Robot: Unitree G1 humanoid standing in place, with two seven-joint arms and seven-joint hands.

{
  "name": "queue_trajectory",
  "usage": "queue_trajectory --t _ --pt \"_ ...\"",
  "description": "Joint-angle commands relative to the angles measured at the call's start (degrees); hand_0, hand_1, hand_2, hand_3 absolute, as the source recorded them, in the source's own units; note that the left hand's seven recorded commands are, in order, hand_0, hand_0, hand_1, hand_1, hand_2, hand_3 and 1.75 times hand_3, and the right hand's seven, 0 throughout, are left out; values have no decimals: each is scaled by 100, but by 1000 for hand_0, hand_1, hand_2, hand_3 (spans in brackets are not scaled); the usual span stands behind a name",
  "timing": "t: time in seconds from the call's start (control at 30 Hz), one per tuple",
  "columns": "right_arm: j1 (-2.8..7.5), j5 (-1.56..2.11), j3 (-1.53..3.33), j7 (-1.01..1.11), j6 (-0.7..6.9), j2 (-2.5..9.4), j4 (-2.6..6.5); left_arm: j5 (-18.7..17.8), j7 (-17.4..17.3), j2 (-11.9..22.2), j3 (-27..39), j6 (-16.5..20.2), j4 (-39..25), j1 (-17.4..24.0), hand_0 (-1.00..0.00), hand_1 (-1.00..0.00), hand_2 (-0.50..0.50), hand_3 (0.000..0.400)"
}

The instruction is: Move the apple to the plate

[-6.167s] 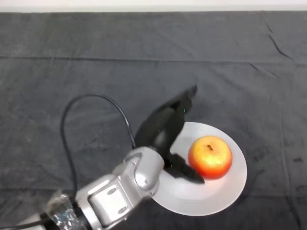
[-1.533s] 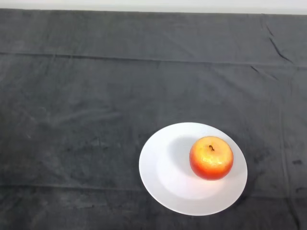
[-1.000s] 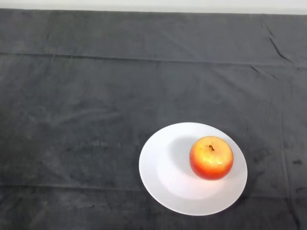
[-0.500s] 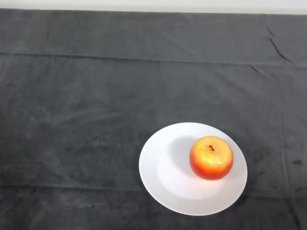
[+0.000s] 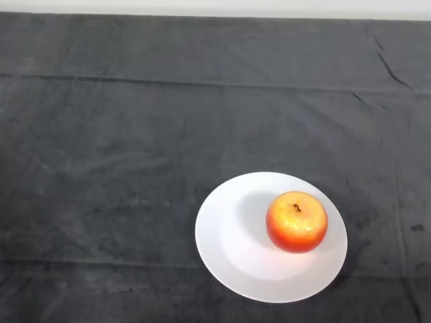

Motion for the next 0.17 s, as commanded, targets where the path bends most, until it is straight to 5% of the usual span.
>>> queue_trajectory --t 0.03,0.17 --pt "-81 110 -4 -22 -1 -129 -40 56 -36 -57 173 -88 106 -35 0 0 0 0" --pt "-81 111 -4 -22 -1 -129 -40 62 -30 -60 163 -79 96 -38 0 0 0 0"
